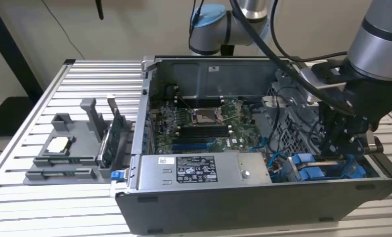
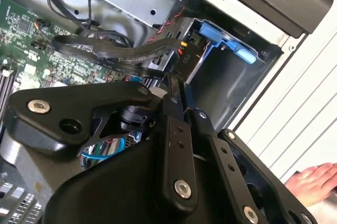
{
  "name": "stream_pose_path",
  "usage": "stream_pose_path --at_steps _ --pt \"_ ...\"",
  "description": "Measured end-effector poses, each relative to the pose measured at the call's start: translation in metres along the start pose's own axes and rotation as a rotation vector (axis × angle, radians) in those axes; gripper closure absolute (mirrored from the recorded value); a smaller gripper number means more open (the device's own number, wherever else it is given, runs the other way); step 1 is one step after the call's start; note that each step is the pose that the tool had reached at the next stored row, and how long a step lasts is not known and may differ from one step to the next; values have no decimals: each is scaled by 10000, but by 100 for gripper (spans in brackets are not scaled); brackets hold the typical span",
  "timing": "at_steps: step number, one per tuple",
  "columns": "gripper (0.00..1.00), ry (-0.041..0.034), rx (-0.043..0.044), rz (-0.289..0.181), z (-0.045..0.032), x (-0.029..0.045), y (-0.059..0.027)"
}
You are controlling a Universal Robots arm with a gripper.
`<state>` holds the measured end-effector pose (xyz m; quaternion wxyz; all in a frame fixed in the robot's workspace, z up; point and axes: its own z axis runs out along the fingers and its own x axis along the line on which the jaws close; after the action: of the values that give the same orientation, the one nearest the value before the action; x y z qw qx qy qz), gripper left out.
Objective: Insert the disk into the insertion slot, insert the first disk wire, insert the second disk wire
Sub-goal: 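Insert the second disk wire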
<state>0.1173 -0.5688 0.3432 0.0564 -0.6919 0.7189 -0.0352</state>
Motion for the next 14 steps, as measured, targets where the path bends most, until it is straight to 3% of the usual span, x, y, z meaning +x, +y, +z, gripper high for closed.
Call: stream_pose_path --at_steps 7,12,14 --pt "84 -3 9 -12 26 3 3" --pt "84 19 41 -36 94 7 12" --pt "83 -18 40 -38 105 4 13"
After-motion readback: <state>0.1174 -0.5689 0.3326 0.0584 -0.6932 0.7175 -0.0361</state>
